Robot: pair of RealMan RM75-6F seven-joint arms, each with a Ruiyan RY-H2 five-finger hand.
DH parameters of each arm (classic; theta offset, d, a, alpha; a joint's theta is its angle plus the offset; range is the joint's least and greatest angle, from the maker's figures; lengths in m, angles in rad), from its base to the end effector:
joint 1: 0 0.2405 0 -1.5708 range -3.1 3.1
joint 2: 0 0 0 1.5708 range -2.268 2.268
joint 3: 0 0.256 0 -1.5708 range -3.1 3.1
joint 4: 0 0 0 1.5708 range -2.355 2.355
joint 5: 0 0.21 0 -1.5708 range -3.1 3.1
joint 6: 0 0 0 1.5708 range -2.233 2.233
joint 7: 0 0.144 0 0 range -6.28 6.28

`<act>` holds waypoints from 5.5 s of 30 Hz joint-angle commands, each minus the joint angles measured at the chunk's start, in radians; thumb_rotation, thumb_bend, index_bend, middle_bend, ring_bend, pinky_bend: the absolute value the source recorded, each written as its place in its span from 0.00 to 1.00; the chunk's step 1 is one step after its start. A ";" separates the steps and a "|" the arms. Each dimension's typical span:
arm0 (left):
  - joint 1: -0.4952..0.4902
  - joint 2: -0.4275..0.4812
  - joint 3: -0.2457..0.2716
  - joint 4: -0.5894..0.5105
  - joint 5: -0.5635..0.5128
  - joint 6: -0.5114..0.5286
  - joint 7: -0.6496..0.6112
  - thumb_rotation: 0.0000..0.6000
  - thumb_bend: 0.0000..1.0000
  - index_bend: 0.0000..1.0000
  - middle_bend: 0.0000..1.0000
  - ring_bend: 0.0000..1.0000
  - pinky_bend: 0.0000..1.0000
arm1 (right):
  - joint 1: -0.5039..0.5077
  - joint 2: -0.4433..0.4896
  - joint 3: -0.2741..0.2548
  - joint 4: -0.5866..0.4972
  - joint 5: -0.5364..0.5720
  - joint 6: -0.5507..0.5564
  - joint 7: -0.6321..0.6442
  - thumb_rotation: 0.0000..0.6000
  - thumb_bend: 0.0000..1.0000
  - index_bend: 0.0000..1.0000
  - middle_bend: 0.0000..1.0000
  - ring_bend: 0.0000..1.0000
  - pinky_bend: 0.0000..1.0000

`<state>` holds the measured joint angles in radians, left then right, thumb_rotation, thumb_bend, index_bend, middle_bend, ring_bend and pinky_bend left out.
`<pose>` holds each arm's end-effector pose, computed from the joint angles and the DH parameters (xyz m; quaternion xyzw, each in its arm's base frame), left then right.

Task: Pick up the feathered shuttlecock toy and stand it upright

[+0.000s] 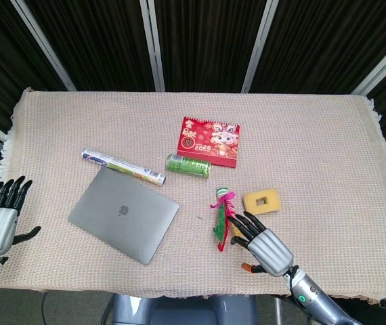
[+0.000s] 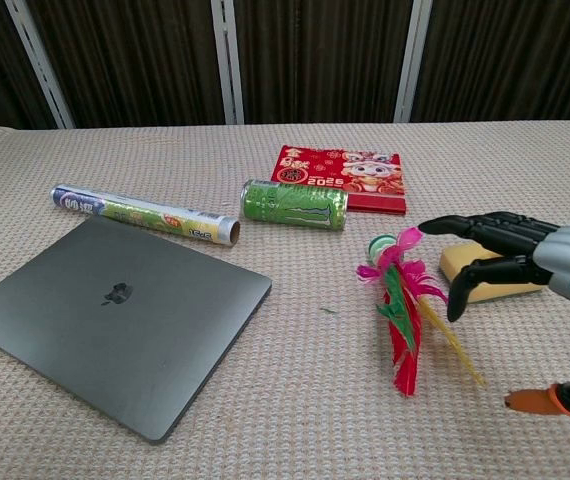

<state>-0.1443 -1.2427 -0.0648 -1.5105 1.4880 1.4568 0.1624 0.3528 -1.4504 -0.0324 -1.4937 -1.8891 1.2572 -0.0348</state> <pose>-0.3099 0.2035 0.1271 -0.6278 -0.3354 -0.3589 0.6038 -0.2043 -0.2049 0.0093 0.7771 -0.3017 0.4566 0.3108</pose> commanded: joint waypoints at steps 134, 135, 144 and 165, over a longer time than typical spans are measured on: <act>-0.034 0.031 -0.054 -0.006 -0.147 -0.075 -0.048 1.00 0.04 0.00 0.00 0.00 0.00 | 0.572 0.159 0.285 0.062 0.546 -0.455 -0.109 1.00 0.25 0.08 0.00 0.00 0.00; -0.034 0.032 -0.053 -0.007 -0.146 -0.074 -0.049 1.00 0.04 0.00 0.00 0.00 0.00 | 0.570 0.163 0.287 0.058 0.550 -0.450 -0.115 1.00 0.25 0.08 0.00 0.00 0.00; -0.033 0.038 -0.055 -0.013 -0.141 -0.068 -0.059 1.00 0.04 0.00 0.00 0.00 0.00 | 0.504 0.305 0.324 -0.087 0.605 -0.338 -0.198 1.00 0.12 0.03 0.00 0.00 0.00; -0.007 0.041 -0.029 -0.077 -0.019 0.043 -0.072 1.00 0.04 0.00 0.00 0.00 0.00 | -0.178 0.373 0.016 -0.236 0.592 0.339 -0.263 1.00 0.07 0.00 0.00 0.00 0.00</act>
<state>-0.1557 -1.1998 -0.0974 -1.5734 1.4604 1.4888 0.0753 0.2458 -1.0193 0.0291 -1.7821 -1.2671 1.5191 -0.3178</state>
